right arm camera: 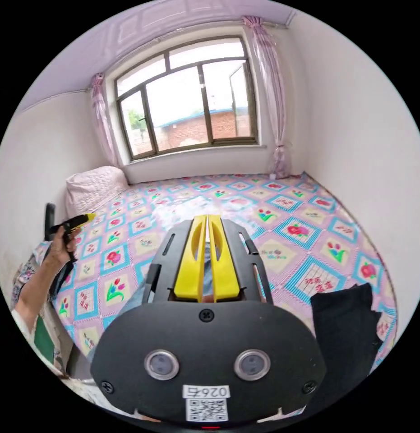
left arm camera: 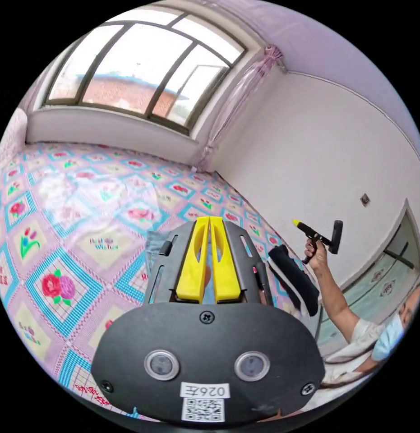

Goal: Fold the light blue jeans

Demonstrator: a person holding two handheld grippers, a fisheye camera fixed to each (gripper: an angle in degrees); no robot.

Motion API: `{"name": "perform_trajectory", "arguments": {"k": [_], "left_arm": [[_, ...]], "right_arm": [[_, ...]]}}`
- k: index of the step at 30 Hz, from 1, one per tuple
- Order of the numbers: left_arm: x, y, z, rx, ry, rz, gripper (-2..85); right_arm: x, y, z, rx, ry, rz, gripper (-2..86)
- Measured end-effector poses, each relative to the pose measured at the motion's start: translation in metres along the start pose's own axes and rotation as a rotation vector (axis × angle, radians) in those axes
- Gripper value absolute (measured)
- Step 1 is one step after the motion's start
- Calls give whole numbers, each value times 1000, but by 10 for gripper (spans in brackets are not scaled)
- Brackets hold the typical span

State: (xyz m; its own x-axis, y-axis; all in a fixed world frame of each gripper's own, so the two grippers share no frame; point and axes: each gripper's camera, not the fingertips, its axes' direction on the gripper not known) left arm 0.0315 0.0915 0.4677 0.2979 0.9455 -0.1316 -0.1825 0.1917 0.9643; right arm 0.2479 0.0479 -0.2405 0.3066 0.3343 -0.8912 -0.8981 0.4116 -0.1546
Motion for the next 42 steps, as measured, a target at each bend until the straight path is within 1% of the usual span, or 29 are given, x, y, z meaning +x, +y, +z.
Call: {"name": "perform_trajectory", "arguments": {"k": [1, 2, 3, 4, 5, 6, 7, 9, 12, 14, 16, 20, 23, 25, 28, 30, 32, 34, 35, 36, 38, 39, 40, 41, 42], "left_arm": [[-16, 17, 1, -23, 25, -13, -9], [-45, 54, 1, -79, 79, -45, -9], [-70, 91, -2, -129, 140, -76, -9], [-82, 111, -5, -148, 173, -91, -9], [-102, 149, -11, -185, 256, -124, -10], [-118, 186, -19, -216, 335, -161, -10], [-125, 204, -24, -225, 368, -177, -10], [-140, 273, -48, -237, 471, -232, -10], [-140, 344, -82, -224, 583, -269, -10], [-133, 380, -103, -229, 612, -259, -10], [-124, 410, -123, -262, 590, -225, -10], [-102, 466, -160, -386, 539, -145, -9], [-97, 487, -182, -433, 495, -96, -8], [-98, 492, -191, -442, 480, -87, -6], [-90, 492, -192, -446, 433, -35, 9], [-74, 488, -167, -485, 378, 16, 49], [-57, 484, -136, -545, 364, 67, 68], [-35, 481, -97, -617, 359, 132, 72], [-22, 481, -71, -674, 347, 156, 68], [-10, 482, -46, -752, 347, 169, 27], [13, 483, -20, -877, 388, 205, 0], [32, 477, -22, -836, 436, 234, -5], [42, 471, -26, -798, 469, 242, -6], [62, 458, -32, -732, 555, 246, -8], [83, 444, -37, -678, 637, 252, -9]], "right_arm": [[15, 27, 11, -24, -60, 15, 5], [21, 43, 15, -36, -89, 25, 11], [30, 77, 19, -56, -142, 49, 27], [36, 113, 19, -74, -183, 83, 32], [37, 133, 17, -84, -198, 98, 29], [35, 172, 12, -105, -223, 115, 21], [28, 210, 4, -136, -239, 134, 11], [11, 265, -8, -199, -231, 178, 3], [-33, 342, -36, -279, -151, 254, 5], [-65, 380, -48, -328, -103, 293, 9], [-106, 420, -56, -376, -32, 340, 18], [-155, 452, -48, -446, 55, 311, 61], [-183, 456, -42, -445, 246, 235, 92], [-196, 454, -29, -474, 402, 144, 111], [-197, 448, -25, -438, 468, 125, 101], [-190, 444, -24, -434, 474, 143, 88], [-181, 441, -26, -437, 469, 156, 56], [-165, 437, -29, -473, 481, 160, 1], [-160, 435, -31, -483, 466, 150, -2], [-147, 431, -37, -497, 416, 174, -8], [-119, 426, -51, -504, 302, 241, -11], [-96, 422, -68, -482, 196, 319, -12], [-69, 419, -91, -421, 53, 418, -12], [-53, 418, -104, -383, -32, 470, -12], [-19, 419, -129, -280, -191, 583, -12]]}}
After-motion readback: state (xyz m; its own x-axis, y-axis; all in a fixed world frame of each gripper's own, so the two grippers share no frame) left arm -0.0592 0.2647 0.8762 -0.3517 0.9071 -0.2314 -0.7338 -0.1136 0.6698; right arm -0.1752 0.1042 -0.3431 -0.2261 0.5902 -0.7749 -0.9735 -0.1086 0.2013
